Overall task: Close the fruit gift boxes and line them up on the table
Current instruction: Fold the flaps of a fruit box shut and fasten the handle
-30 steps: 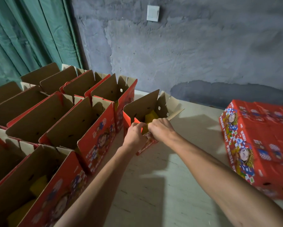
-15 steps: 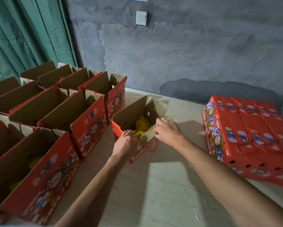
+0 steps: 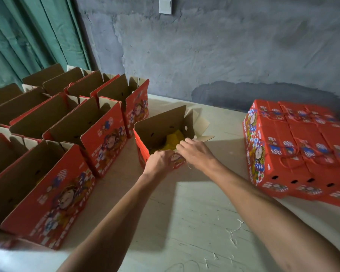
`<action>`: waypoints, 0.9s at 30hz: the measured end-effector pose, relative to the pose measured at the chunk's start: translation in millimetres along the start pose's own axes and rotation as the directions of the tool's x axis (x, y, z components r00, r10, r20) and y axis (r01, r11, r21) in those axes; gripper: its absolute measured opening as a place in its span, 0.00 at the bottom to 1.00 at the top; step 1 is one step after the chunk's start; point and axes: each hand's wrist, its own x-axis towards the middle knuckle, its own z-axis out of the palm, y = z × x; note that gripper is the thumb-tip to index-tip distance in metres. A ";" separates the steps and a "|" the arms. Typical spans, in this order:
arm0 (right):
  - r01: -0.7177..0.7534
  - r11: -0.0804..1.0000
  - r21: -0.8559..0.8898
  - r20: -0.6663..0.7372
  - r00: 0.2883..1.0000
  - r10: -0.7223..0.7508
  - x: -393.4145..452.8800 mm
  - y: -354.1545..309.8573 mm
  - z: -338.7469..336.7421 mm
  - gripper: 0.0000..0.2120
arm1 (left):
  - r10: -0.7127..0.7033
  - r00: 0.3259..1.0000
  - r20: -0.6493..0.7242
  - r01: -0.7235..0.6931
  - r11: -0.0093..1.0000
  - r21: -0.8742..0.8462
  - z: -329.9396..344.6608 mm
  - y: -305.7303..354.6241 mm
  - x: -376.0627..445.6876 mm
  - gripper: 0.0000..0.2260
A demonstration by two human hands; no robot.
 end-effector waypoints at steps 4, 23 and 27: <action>-0.093 0.962 0.255 -0.165 0.977 0.138 -26.1 -10.2 -0.8 0.06 | 0.120 0.992 -0.042 -0.124 0.988 -0.089 -6.0 -9.8 -15.7 0.10; -0.417 0.769 0.484 -0.173 0.816 0.552 -229.0 -45.8 -30.9 0.07 | 0.338 0.941 0.010 -0.318 0.894 -0.316 -2.4 17.3 -116.2 0.15; -0.500 0.734 0.460 -0.195 0.749 0.633 -271.7 -55.9 -32.9 0.09 | 0.394 0.918 0.046 -0.359 0.874 -0.328 6.5 46.5 -138.0 0.12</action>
